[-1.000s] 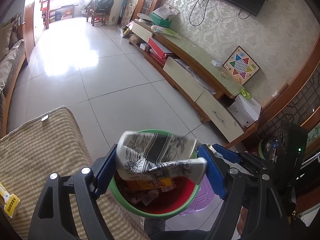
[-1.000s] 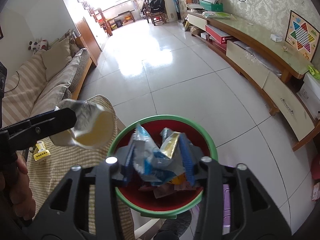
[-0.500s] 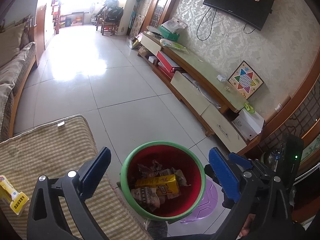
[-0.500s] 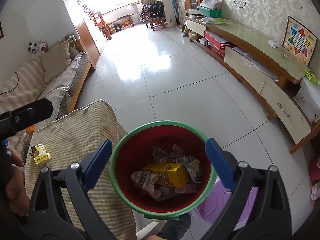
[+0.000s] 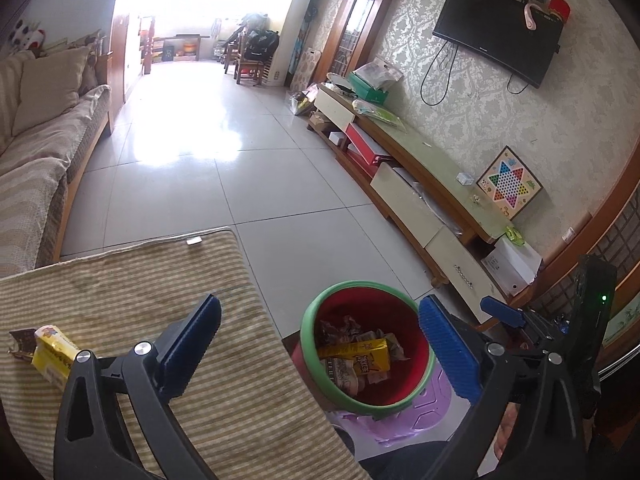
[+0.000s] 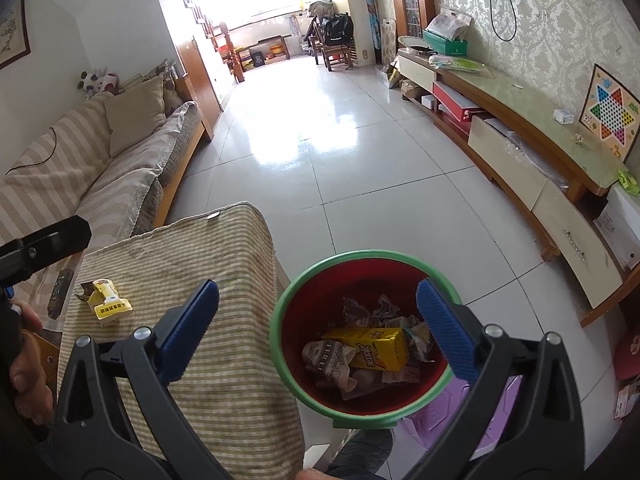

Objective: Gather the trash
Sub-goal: 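Move both open tools back over the coffee table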

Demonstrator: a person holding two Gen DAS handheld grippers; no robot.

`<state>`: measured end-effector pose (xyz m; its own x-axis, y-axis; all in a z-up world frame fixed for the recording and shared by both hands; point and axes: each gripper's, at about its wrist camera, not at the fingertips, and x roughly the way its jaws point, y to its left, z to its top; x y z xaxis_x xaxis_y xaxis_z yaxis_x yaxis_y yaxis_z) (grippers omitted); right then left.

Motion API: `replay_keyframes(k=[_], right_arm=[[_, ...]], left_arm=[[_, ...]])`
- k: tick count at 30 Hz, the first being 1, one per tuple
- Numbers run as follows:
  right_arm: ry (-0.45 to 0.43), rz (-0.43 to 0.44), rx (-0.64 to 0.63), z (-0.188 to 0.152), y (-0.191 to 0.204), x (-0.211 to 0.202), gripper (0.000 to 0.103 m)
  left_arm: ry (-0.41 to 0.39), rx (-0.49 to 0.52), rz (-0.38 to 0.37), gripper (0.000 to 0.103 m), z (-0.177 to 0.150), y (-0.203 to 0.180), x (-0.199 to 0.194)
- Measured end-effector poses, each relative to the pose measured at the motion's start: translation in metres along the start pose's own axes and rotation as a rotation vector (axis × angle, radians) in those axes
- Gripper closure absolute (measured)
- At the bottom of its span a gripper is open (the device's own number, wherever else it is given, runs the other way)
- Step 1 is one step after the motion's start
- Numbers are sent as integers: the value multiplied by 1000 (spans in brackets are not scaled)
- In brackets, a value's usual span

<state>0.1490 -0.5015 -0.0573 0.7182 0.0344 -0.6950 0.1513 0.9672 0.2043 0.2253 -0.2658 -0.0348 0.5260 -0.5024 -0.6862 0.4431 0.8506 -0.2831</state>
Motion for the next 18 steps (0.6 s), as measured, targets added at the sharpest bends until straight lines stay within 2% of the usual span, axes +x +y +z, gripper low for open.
replay_keyframes(k=[7, 18], right_arm=[[12, 43, -46, -9, 50, -2, 5], [63, 106, -168, -27, 144, 15, 5]], left_arm=[[-24, -49, 67, 8, -20, 49, -45], [-58, -175, 173, 8, -63, 149, -108]])
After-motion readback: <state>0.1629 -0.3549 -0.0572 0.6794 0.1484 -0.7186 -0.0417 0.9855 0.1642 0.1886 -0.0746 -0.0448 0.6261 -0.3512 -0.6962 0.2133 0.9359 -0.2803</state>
